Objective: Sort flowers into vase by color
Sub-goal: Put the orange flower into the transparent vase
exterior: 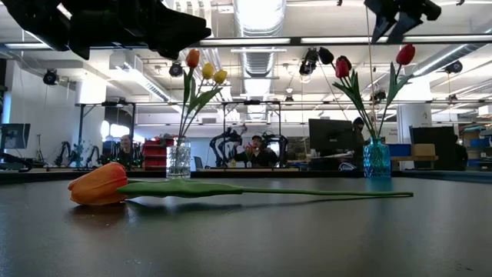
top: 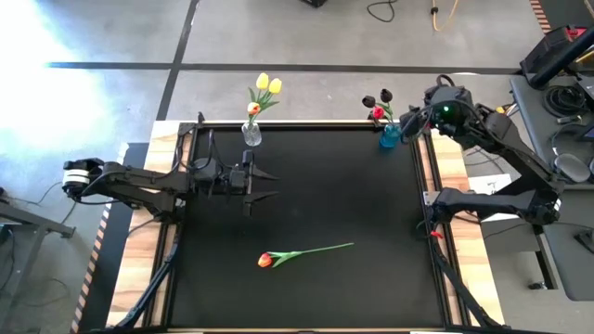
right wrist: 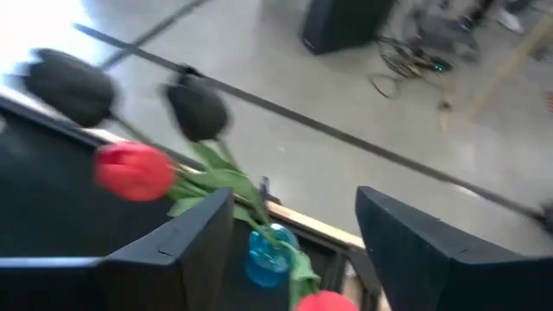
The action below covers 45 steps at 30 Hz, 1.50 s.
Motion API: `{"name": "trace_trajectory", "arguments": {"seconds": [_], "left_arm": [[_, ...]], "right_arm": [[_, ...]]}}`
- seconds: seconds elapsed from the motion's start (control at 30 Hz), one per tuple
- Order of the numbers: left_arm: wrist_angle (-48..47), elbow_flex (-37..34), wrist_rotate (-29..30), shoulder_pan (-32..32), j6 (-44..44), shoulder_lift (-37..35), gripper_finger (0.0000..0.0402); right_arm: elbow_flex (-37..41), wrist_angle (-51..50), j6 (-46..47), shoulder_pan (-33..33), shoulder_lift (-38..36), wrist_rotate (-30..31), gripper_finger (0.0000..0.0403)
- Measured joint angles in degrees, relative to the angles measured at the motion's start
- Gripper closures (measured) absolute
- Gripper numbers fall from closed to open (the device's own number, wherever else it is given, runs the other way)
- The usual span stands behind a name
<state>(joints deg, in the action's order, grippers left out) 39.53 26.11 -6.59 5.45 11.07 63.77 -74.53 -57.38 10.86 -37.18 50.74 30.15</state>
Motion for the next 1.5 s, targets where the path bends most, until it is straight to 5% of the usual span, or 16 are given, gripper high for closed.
{"name": "trace_trajectory", "arguments": {"seconds": [0.33,0.47,0.6,0.83,1.2,1.5], "left_arm": [[-0.98,0.0,0.08,0.0,1.77,0.0,0.0237],[-1.0,-0.19,0.09,0.0,2.56,-0.01,0.0237],[-0.8,-2.09,0.1,0.0,3.19,-0.84,0.0237],[0.9,-6.55,0.13,0.0,3.06,-6.36,0.0237],[-8.8,-8.07,0.94,0.0,3.04,-18.21,0.0237],[-15.32,-8.04,13.38,0.02,5.02,-20.1,0.0237]], "right_arm": [[-2.47,0.25,-1.75,18.85,1.64,-0.09,0.0331],[-2.18,0.18,-1.13,29.7,5.14,6.44,0.0378],[-2.97,0.09,-1.17,40.19,9.9,15.44,0.0384],[-7.74,1.47,-0.2,52.14,18.7,15.74,0.0384],[-8.21,11.06,-1.73,58.6,33.44,0.21,0.0385],[-8.59,17.52,-1.91,57.99,48.78,-4.83,0.0365]]}}
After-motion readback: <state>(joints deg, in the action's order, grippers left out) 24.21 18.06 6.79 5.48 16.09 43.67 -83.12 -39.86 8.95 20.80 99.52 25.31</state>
